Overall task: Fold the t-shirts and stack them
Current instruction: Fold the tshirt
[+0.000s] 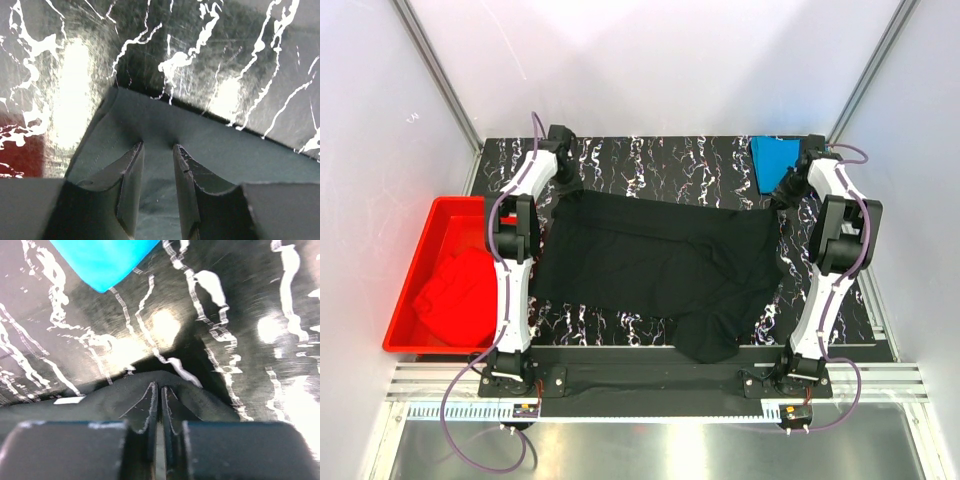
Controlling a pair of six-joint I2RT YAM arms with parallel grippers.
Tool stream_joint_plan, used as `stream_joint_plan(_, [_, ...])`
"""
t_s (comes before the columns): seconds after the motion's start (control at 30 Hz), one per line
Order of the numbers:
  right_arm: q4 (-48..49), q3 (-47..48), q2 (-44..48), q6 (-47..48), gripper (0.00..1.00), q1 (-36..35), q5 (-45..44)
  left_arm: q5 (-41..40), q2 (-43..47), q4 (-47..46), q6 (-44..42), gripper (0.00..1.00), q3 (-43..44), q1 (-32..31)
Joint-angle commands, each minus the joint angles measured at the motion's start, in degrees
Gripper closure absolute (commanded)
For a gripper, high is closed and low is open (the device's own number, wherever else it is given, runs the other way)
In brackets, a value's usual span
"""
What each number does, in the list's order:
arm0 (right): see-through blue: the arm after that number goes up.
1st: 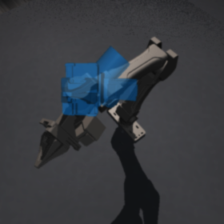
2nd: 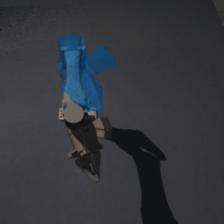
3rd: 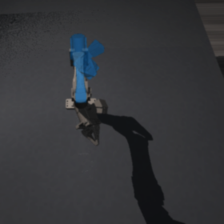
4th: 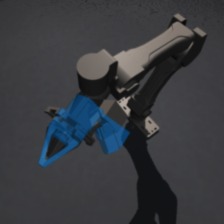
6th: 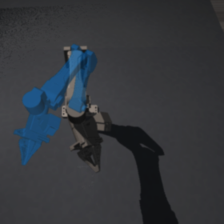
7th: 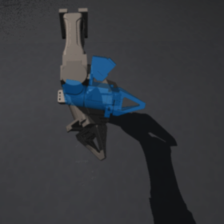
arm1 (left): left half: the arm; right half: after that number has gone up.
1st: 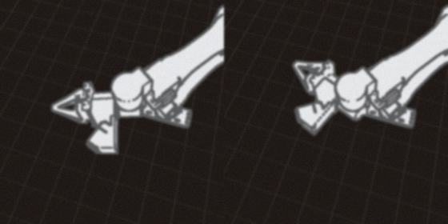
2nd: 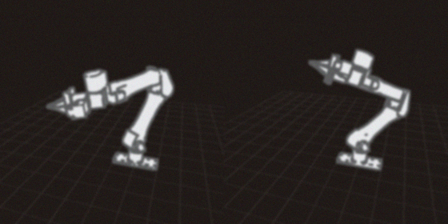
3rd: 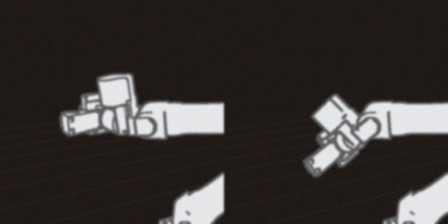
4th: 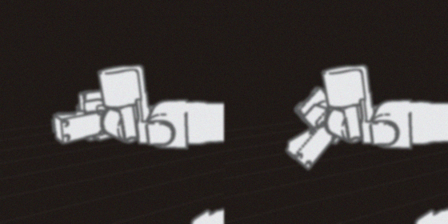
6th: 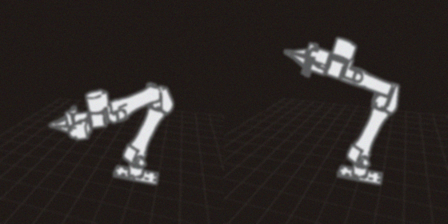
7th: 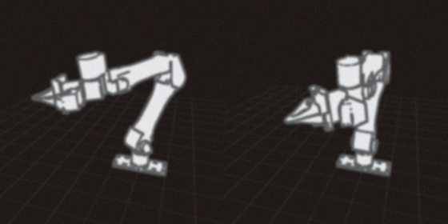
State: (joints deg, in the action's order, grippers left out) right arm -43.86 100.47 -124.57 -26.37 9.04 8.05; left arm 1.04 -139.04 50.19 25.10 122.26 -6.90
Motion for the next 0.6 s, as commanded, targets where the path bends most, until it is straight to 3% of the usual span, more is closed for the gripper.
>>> stream_joint_plan(0.0, [-1.15, 4.29, 1.09, 2.44, 0.95, 1.33, -5.15, -0.86, -2.46, 2.80, 0.91, 0.66, 2.29, 0.22])
stream_joint_plan(0.17, [-0.53, 10.96, -2.16, 8.08, 0.95, 1.33, -4.27, -0.95, -1.85, 1.93, 0.47, 0.67, -0.26, 0.22])
stream_joint_plan(0.23, [-1.40, 13.08, -4.61, 9.05, 0.87, 1.33, -4.36, -0.86, -1.32, 2.10, 0.47, 0.67, -0.53, 0.22])
stream_joint_plan(0.27, [-3.15, 15.09, -5.23, 9.06, 0.78, 1.33, -4.80, -0.95, -0.45, 2.27, 0.56, 0.66, -0.88, 0.13])
stream_joint_plan(0.3, [-4.64, 16.07, -5.68, 8.79, 0.56, 1.33, -5.50, -0.78, 0.26, 2.36, 0.91, 0.65, -1.05, 0.13])
stream_joint_plan(0.43, [-12.98, 16.35, -1.23, 8.18, 0.42, 1.16, -7.61, 0.28, 4.65, 4.11, 2.14, 0.49, -0.62, -0.05])
stream_joint_plan(0.5, [-15.37, 12.75, 2.30, 7.65, 0.39, 1.16, -7.70, 0.02, 7.63, 5.35, 2.40, 0.37, 0.95, -0.31])
stream_joint_plan(0.57, [-15.38, 5.06, 9.15, 7.56, 0.39, 0.46, -6.66, -0.25, 9.92, 7.28, 2.58, 0.35, 1.06, -0.49])
